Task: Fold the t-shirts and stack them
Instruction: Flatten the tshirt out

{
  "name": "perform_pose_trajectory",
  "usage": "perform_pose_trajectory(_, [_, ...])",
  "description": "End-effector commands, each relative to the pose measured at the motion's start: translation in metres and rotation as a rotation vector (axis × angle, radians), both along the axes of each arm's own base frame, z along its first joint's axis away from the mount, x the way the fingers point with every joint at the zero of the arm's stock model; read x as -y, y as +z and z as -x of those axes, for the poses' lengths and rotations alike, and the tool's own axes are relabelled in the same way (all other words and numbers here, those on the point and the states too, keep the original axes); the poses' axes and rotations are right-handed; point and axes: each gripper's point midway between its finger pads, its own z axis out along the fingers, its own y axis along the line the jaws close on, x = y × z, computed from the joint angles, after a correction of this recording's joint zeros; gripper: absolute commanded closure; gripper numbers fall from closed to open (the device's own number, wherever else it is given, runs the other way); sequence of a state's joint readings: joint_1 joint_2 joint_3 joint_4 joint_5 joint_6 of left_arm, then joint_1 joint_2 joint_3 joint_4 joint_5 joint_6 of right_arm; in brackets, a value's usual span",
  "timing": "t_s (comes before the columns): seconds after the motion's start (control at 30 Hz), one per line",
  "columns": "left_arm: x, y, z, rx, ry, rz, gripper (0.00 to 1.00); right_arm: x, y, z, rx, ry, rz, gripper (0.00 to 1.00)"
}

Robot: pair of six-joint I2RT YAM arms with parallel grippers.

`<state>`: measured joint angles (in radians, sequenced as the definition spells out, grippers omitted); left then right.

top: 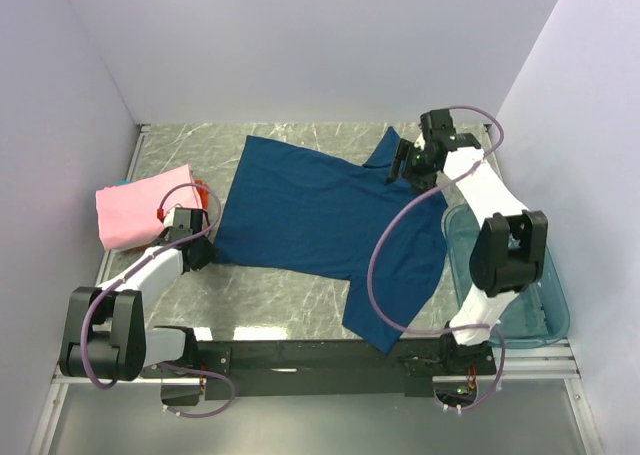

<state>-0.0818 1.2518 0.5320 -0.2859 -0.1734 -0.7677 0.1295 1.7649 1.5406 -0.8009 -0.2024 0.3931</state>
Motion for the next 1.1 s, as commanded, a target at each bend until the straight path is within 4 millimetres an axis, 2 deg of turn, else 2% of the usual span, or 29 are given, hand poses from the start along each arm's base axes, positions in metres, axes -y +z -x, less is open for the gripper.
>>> perform_pose_trajectory(0.0, [0.001, 0.008, -0.002, 0.005, -0.023, -0.001, 0.99, -0.024, 0.022, 0.041, 0.021, 0.074, 0.004, 0.25])
perform_pose_trajectory(0.03, [0.001, 0.01, -0.002, 0.009, -0.025, 0.0, 1.0, -0.026, 0.008, 0.057, -0.022, 0.084, 0.017, 0.25])
perform_pose_trajectory(0.07, [0.001, 0.012, -0.004, 0.017, -0.028, -0.001, 1.0, -0.028, 0.013, 0.07, -0.012, 0.092, 0.02, 0.25])
perform_pose_trajectory(0.1, [0.001, 0.014, -0.005, 0.017, -0.028, -0.004, 0.99, -0.03, 0.008, 0.083, -0.034, 0.093, 0.023, 0.25])
perform_pose_trajectory(0.13, [0.001, 0.016, -0.006, 0.021, -0.031, -0.005, 0.99, -0.036, -0.007, 0.106, -0.085, 0.119, 0.031, 0.26])
perform_pose_trajectory(0.17, [0.001, 0.017, -0.006, 0.019, -0.032, -0.005, 1.0, -0.037, -0.003, 0.12, -0.074, 0.126, 0.025, 0.26])
perform_pose_trajectory(0.2, [0.002, 0.018, -0.008, 0.02, -0.036, -0.005, 0.99, -0.038, -0.006, 0.132, -0.093, 0.133, 0.024, 0.27])
perform_pose_trajectory(0.23, [0.002, 0.02, -0.01, 0.025, -0.04, -0.005, 0.99, -0.039, -0.019, 0.157, -0.152, 0.143, 0.032, 0.28])
perform_pose_trajectory(0.27, [0.002, 0.02, -0.01, 0.025, -0.043, -0.005, 0.99, -0.04, -0.014, 0.168, -0.141, 0.146, 0.021, 0.28])
perform_pose_trajectory(0.33, [0.003, 0.022, -0.013, 0.027, -0.053, -0.007, 0.99, -0.039, -0.024, 0.199, -0.209, 0.145, 0.017, 0.29])
perform_pose_trajectory(0.4, [0.004, 0.023, -0.016, 0.028, -0.058, -0.002, 0.99, -0.043, -0.023, 0.222, -0.232, 0.156, 0.001, 0.32])
perform_pose_trajectory(0.43, [0.004, 0.023, -0.017, 0.029, -0.06, 0.001, 0.99, -0.041, -0.031, 0.233, -0.26, 0.161, 0.005, 0.32])
perform_pose_trajectory(0.5, [0.007, 0.025, -0.02, 0.034, -0.072, 0.01, 0.99, -0.046, -0.034, 0.248, -0.278, 0.171, -0.006, 0.33])
perform_pose_trajectory(0.63, [0.007, 0.028, -0.023, 0.034, -0.084, 0.004, 0.99, -0.045, -0.058, 0.277, -0.367, 0.186, 0.024, 0.34])
perform_pose_trajectory(0.83, [0.004, 0.033, -0.021, 0.041, -0.086, -0.008, 0.99, -0.053, -0.074, 0.315, -0.46, 0.249, 0.054, 0.35])
perform_pose_trajectory(1.0, [0.003, 0.034, -0.016, 0.039, -0.086, -0.01, 0.99, -0.046, -0.086, 0.335, -0.518, 0.241, 0.088, 0.35])
perform_pose_trajectory(1.07, [0.002, 0.035, -0.015, 0.045, -0.085, -0.008, 1.0, -0.045, -0.088, 0.337, -0.528, 0.24, 0.095, 0.35])
